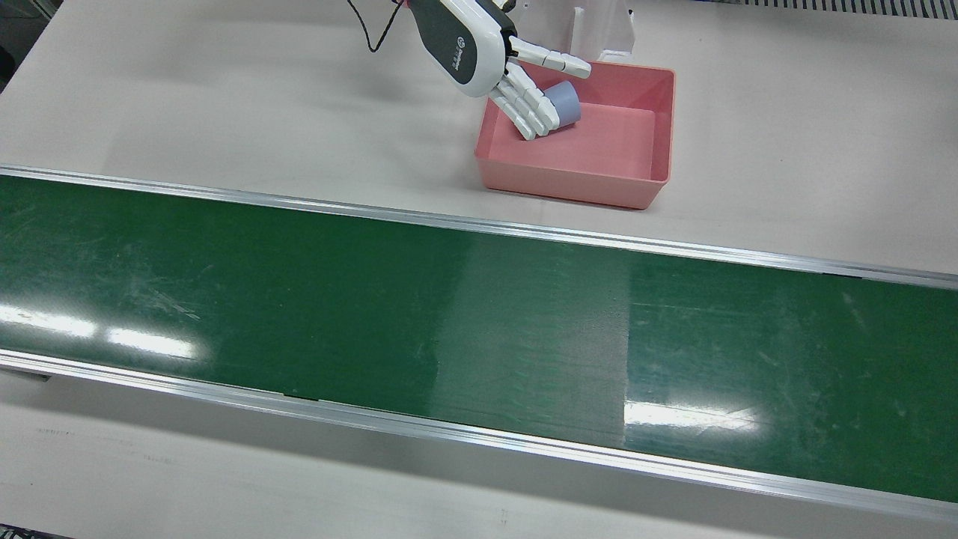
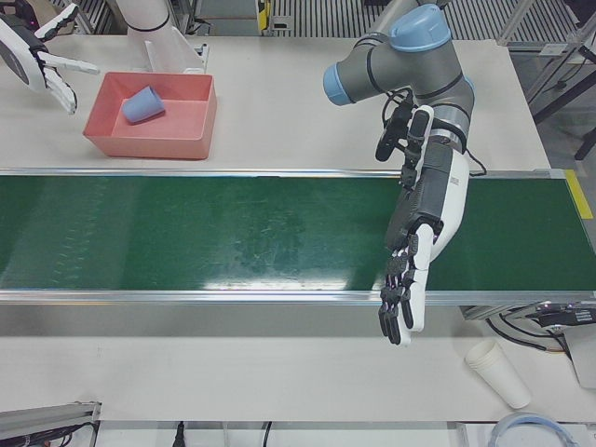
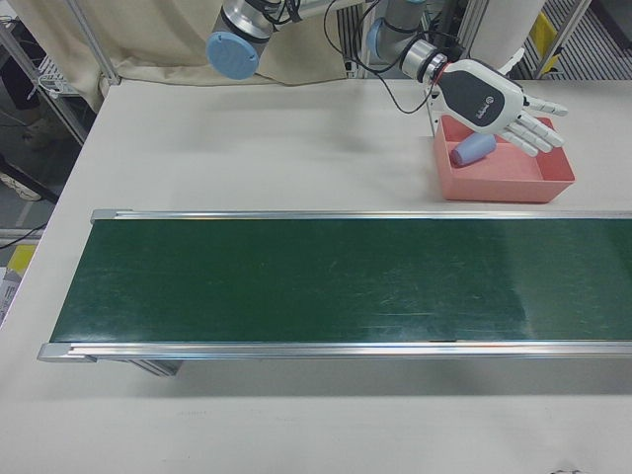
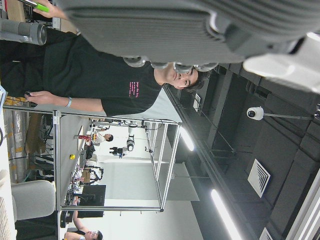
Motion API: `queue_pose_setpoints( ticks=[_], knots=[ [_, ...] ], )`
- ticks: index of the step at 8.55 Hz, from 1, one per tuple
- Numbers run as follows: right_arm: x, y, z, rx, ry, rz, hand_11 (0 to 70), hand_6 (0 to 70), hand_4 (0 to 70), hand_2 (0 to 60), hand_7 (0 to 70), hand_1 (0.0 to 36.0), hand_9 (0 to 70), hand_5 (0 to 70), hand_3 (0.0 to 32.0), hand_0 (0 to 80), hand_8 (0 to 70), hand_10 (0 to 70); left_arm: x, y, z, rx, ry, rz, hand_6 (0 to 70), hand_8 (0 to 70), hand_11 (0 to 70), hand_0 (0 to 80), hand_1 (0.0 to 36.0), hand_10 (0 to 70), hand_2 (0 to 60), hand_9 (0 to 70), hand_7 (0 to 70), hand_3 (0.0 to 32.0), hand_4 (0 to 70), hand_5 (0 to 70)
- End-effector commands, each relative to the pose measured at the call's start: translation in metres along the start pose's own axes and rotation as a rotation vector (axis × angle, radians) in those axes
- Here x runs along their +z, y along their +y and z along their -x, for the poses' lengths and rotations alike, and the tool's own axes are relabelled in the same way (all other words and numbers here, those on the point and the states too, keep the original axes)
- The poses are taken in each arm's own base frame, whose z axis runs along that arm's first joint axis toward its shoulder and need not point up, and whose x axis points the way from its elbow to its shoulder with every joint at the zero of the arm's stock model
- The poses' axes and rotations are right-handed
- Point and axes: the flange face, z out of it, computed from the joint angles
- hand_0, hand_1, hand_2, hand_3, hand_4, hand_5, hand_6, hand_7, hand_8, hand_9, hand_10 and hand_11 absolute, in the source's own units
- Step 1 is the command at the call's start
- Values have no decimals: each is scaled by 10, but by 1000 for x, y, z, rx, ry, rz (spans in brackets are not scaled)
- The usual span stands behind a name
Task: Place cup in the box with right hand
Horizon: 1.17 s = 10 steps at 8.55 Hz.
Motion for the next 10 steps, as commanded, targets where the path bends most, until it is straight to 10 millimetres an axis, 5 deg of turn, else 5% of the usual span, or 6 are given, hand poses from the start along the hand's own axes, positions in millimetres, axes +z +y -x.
queue_pose_setpoints(
  ticks=[1, 2, 4, 5, 6, 10],
  knots=[
    [-1, -58, 108, -76, -198, -88, 0, 23, 77, 181, 42, 199, 0, 51, 0, 512, 0, 0, 0, 0, 1, 0, -1, -1, 0, 0, 0, 0, 0, 0, 0, 0, 0, 0, 0, 0],
    [-10, -94, 145, -98, -258, -158, 14, 45, 69, 499, 121, 305, 10, 74, 0, 532, 0, 0, 0, 0, 0, 0, 0, 0, 0, 0, 0, 0, 0, 0, 0, 0, 0, 0, 0, 0],
    [-60, -164, 225, -216, -379, -338, 30, 72, 137, 107, 260, 210, 57, 68, 0, 560, 6, 3, 0, 0, 0, 0, 0, 0, 0, 0, 0, 0, 0, 0, 0, 0, 0, 0, 0, 0],
    [-82, -198, 255, -273, -428, -434, 16, 63, 144, 85, 230, 207, 32, 65, 0, 563, 2, 0, 0, 0, 0, 0, 0, 0, 0, 0, 0, 0, 0, 0, 0, 0, 0, 0, 0, 0],
    [-97, -243, 273, -314, -421, -517, 5, 47, 95, 203, 154, 245, 16, 64, 0, 554, 0, 0, 0, 0, 0, 0, 0, 0, 0, 0, 0, 0, 0, 0, 0, 0, 0, 0, 0, 0],
    [-141, -359, 313, -361, -445, -756, 0, 3, 52, 56, 0, 225, 0, 62, 0, 575, 0, 0, 0, 1, 0, 0, 0, 1, 0, 0, 0, 0, 0, 0, 0, 0, 0, 0, 0, 0]
  ],
)
